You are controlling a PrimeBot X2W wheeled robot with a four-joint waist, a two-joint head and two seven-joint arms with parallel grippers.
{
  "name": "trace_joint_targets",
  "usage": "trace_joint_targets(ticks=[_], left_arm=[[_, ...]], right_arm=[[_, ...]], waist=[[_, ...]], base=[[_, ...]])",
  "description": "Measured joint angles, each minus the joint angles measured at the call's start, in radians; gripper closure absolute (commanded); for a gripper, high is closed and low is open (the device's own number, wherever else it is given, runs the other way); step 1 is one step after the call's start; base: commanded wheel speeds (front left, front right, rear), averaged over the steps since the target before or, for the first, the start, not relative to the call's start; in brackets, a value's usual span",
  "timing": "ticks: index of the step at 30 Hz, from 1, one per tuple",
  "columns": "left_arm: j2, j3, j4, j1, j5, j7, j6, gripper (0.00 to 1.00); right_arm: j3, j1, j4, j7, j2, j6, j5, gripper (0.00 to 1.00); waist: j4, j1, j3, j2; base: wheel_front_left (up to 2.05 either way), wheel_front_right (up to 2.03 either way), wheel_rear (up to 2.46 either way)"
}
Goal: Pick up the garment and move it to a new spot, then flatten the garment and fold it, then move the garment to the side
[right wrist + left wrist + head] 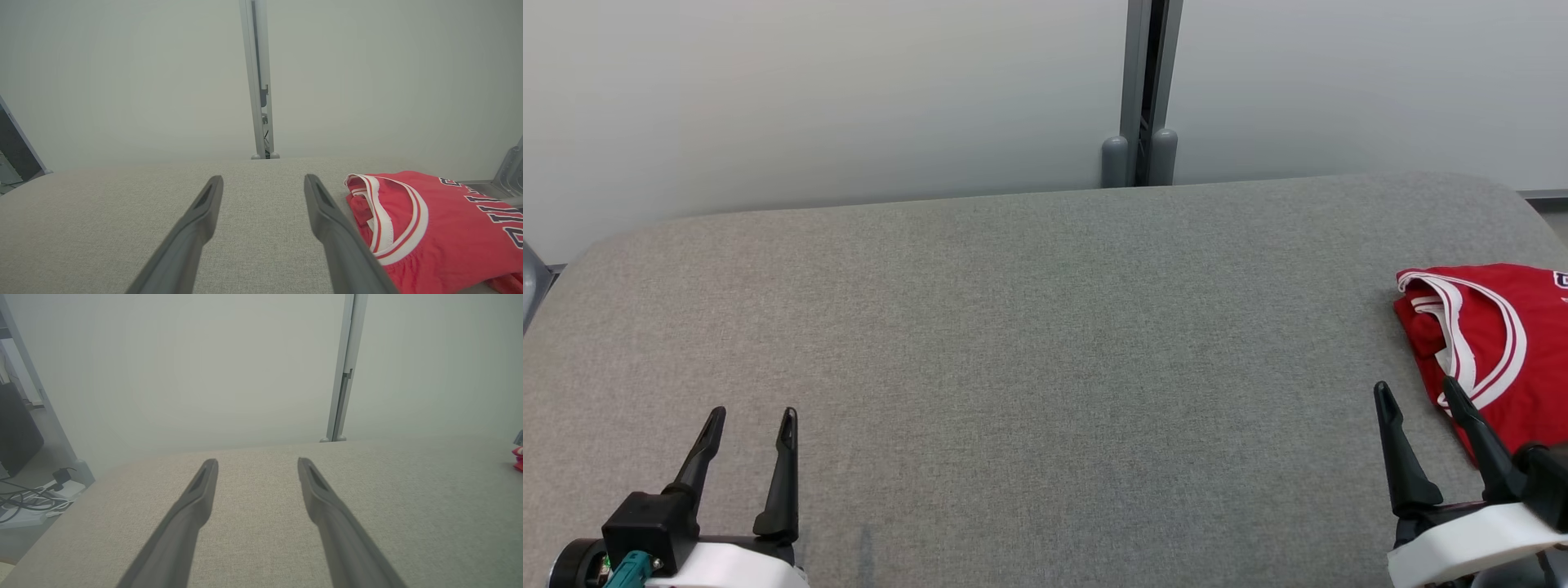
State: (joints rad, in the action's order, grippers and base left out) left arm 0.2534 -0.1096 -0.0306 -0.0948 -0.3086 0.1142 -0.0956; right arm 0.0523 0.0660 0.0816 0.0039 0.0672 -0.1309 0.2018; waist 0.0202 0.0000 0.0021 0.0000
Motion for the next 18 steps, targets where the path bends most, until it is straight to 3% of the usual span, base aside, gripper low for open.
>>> trace_joint_targets(ticks=[4, 5, 10, 18], left_arm=[[0.002, 0.001, 0.002, 0.001, -0.002, 0.001, -0.002, 0.0], [0.002, 0.001, 0.002, 0.001, -0.003, 0.003, -0.002, 1.0], [-0.025, -0.012, 0.038, -0.022, -0.006, 0.0, -0.002, 1.0], [-0.042, -0.009, 0.039, -0.027, -0.146, -0.001, 0.017, 1.0]], right_arm=[[0.0, 0.0, 0.0, 0.0, -0.001, 0.0, 0.003, 0.0], [-0.001, 0.0, 0.0, 0.0, -0.002, 0.0, 0.006, 1.0], [-0.005, 0.019, -0.038, 0.0, -0.013, 0.0, 0.012, 1.0], [-0.001, 0.026, -0.052, 0.014, -0.009, 0.0, 0.17, 1.0]], waist=[[0.002, 0.0, 0.002, 0.0], [0.002, 0.0, 0.003, 0.0], [0.003, 0.0, 0.003, 0.0], [0.001, 0.0, 0.003, 0.0]], base=[[0.0, 0.0, 0.0], [0.0, 0.0, 0.0], [0.0, 0.0, 0.0], [0.0, 0.0, 0.0]])
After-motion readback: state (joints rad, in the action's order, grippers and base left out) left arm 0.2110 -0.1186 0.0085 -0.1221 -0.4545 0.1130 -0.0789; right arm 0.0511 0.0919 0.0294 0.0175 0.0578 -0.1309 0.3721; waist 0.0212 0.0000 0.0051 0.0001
